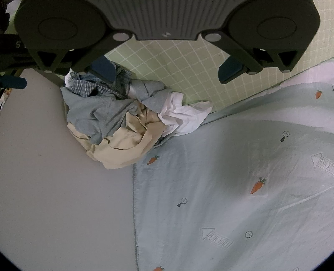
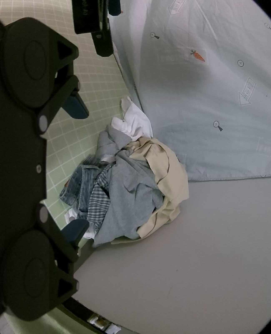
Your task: Fold clothes
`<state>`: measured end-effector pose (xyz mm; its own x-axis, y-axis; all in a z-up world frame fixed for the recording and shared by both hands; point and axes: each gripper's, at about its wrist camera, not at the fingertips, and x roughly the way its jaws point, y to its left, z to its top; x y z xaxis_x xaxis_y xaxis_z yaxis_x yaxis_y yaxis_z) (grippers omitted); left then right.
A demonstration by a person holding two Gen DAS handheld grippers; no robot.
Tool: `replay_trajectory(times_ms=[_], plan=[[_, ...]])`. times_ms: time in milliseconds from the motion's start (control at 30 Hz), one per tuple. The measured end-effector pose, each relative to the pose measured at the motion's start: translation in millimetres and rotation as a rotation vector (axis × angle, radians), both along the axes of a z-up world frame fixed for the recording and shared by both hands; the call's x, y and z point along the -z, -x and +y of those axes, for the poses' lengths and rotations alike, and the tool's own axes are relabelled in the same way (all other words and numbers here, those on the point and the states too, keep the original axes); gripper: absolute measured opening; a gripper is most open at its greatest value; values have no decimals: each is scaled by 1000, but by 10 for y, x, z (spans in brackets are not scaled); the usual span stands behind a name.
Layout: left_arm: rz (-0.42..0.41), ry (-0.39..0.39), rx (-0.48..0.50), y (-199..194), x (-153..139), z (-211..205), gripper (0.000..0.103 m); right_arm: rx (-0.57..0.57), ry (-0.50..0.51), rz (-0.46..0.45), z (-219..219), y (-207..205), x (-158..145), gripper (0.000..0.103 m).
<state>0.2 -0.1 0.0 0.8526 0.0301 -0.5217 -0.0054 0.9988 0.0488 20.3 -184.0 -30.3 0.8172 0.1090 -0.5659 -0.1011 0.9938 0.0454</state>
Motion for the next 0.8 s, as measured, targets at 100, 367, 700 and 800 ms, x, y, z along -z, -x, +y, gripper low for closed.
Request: replay_trajectory(times_ms=[100,367,700,800], plan=[[15,28,-1,-13,0,-3,103,4,1,-2,3,9,-11,103],[14,23,14,-8,7,35,103,15,1,1,-6,56,-46,103],[16,22,2,30,53,-25,103,18,5,6,3,81,-45,103],[16,23,1,30,58,-31,103,18,7,4,10,79,-32,103]])
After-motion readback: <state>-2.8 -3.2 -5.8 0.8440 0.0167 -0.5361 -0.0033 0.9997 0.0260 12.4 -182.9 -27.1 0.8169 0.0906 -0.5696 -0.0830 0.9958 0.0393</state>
